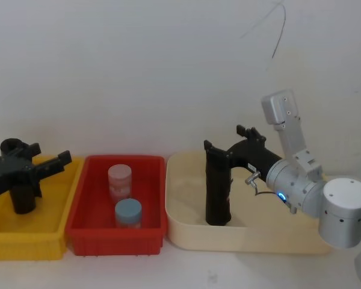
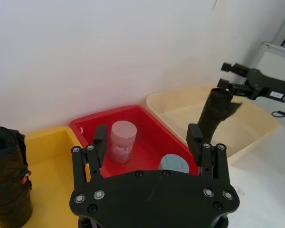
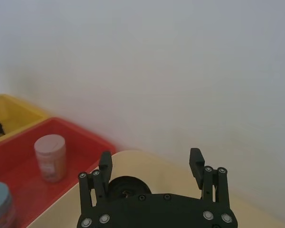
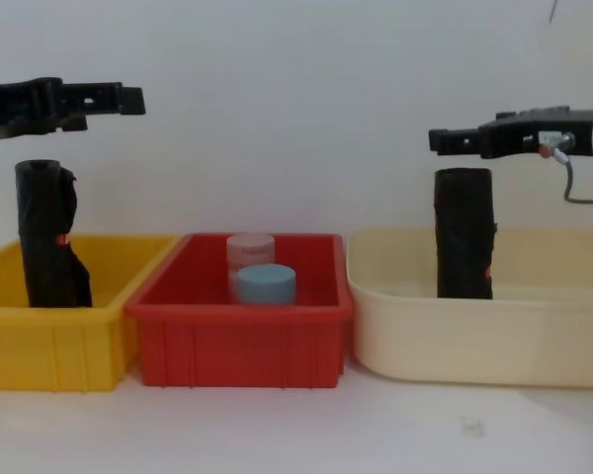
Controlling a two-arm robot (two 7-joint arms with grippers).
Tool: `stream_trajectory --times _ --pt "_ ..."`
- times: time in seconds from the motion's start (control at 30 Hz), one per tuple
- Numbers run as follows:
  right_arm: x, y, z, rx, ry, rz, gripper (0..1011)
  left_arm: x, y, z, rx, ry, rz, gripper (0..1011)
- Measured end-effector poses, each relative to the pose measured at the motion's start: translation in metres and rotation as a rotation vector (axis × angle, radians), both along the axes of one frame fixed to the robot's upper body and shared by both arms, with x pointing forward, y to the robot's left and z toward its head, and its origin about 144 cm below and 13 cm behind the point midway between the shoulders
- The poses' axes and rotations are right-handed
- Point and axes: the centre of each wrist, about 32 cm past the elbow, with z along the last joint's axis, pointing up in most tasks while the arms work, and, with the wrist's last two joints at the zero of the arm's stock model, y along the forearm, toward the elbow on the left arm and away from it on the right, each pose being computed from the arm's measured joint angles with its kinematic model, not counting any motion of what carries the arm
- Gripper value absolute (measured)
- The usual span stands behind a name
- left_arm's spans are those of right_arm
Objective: Pick up the garbage bag with the one hand and transfer it to the other hand.
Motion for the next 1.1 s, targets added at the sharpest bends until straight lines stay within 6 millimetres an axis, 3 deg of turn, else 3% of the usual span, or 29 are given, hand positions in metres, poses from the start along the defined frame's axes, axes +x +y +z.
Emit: stream_trajectory --times 0.57,1.1 --pt "-0.006 0.007 0.016 -0.095 -0.131 0.050 1002 -0.002 0.001 -0.003 0.007 0.008 0.031 1001" --pt "-0.014 0.026 0.020 -0.072 -0.028 0.266 1001 -0.002 0.001 -0.003 0.009 0.010 0.040 1001"
